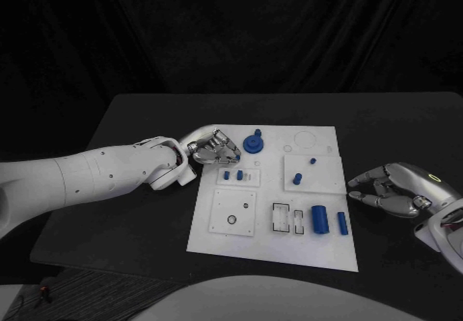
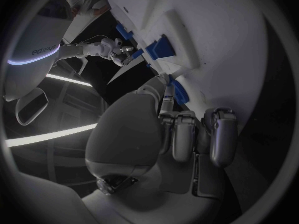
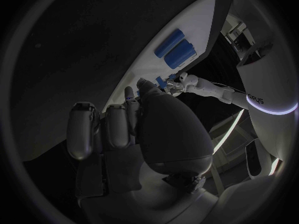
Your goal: Assemble the parts on the task board
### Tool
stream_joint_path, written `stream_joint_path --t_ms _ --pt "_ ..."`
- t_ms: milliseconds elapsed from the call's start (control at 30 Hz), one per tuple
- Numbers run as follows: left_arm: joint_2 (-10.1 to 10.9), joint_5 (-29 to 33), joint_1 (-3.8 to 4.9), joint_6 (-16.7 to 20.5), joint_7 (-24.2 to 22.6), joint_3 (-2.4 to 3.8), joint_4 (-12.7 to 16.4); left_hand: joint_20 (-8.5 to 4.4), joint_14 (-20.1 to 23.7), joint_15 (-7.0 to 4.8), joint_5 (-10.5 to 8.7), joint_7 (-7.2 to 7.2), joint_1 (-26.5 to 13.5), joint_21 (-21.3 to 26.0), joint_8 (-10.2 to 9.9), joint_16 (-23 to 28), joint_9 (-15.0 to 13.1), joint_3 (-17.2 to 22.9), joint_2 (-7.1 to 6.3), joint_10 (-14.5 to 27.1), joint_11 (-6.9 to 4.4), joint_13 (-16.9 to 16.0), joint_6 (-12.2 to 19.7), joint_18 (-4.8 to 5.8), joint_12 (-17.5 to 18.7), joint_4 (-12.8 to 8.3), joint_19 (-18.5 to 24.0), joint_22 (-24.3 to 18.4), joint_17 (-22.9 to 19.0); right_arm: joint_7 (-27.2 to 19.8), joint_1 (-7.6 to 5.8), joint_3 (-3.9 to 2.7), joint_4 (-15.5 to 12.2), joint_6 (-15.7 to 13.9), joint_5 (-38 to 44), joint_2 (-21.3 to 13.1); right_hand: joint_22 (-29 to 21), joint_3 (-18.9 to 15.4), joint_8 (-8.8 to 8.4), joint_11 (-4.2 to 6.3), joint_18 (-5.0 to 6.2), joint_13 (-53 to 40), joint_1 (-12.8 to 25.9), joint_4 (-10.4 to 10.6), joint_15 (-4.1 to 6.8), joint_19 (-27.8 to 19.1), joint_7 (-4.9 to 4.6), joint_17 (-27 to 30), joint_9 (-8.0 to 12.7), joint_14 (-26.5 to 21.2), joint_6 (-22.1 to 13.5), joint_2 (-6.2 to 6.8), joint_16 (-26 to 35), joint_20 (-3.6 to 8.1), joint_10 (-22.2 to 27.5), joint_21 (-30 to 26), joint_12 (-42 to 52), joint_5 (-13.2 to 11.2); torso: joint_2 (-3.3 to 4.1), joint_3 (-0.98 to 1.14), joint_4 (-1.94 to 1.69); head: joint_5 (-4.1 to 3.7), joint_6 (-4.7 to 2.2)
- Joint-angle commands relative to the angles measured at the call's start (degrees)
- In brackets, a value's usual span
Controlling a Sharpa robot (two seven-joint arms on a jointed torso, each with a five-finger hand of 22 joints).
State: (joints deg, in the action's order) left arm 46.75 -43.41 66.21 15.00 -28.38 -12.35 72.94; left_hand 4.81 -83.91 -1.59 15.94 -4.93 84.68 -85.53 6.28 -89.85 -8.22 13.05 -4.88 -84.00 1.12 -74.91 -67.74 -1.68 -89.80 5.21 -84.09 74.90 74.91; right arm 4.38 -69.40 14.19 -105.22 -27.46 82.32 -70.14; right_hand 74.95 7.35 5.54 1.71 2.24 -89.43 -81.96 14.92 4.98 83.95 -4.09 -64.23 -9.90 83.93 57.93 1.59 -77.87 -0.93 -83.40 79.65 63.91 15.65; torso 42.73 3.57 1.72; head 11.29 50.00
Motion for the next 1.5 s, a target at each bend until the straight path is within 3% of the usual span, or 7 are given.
stream_joint_path --t_ms 33,767,1167,1500 --pt "0.1 -0.1 -0.19 -0.9 0.2 -0.01 0.3 0.35 -6.1 0.43 0.15 -0.15 0.6 0.3 0.4 -0.2 -1.1 -0.3 0.07 -6.0 0.35 -15.1 0.0 0.36 -0.2 0.1 -1.8 13.3 15.1 0.1 0.14 -0.01 -0.1 0.5 0.1 -0.1 11.9 -0.2 0.21 0.29 0.17 25.2 -0.4 -0.1 0.52 1.9 0.04 0.1 -0.1 2.1 0.3 -0.12 0.2 -0.05 0.1 -0.3 -0.2 -0.4 0.02 0.0 -0.02 0.18 0.0" --pt "0.2 -0.1 -0.3 -1.6 0.3 -0.02 0.1 0.43 -6.1 0.52 0.28 -0.28 1.1 0.4 0.4 -0.2 -1.1 -0.6 -0.16 -6.0 0.46 -15.1 0.1 0.31 -0.2 -0.3 -1.6 13.3 15.1 0.2 0.17 -0.01 0.0 0.8 0.1 -0.1 11.9 -0.2 0.25 0.28 0.16 25.3 -0.4 -0.1 0.51 1.9 0.04 0.1 -0.1 2.1 0.4 -0.16 0.2 -0.05 0.1 -0.3 -0.3 -0.3 -0.01 -0.01 0.03 -0.06 0.0" --pt "0.3 -4.8 -0.33 -2.4 0.3 -0.02 0.0 0.67 -6.1 0.68 -2.46 -0.47 1.1 1.1 -0.9 -0.2 -0.6 -2.0 -0.96 -6.0 0.77 -15.1 1.9 0.13 -0.2 0.0 -1.0 13.0 15.1 0.2 0.22 -0.01 0.0 0.8 0.1 0.0 11.9 -0.2 0.33 0.26 0.16 25.3 -0.6 -0.2 0.5 1.9 0.03 0.1 -0.2 2.1 0.5 -0.14 0.2 -0.05 0.1 -0.3 -0.3 -0.3 0.02 -0.03 0.05 -0.04 0.0" --pt "0.3 -5.6 -0.34 -2.5 0.9 -0.02 -0.3 0.76 -6.1 0.8 -2.91 -0.69 0.8 1.2 -1.4 -0.2 -0.3 -2.3 -0.65 -6.0 0.91 -15.1 2.7 0.08 -0.2 0.7 -0.8 13.0 15.1 0.2 0.25 -0.01 0.0 1.0 0.1 0.0 11.9 -0.2 0.33 0.26 0.16 25.3 -0.6 -0.2 0.5 1.9 0.03 0.1 -0.2 2.1 0.5 -0.14 0.2 -0.05 0.1 -0.3 -0.3 -0.3 0.06 -0.01 0.05 -0.12 0.0"
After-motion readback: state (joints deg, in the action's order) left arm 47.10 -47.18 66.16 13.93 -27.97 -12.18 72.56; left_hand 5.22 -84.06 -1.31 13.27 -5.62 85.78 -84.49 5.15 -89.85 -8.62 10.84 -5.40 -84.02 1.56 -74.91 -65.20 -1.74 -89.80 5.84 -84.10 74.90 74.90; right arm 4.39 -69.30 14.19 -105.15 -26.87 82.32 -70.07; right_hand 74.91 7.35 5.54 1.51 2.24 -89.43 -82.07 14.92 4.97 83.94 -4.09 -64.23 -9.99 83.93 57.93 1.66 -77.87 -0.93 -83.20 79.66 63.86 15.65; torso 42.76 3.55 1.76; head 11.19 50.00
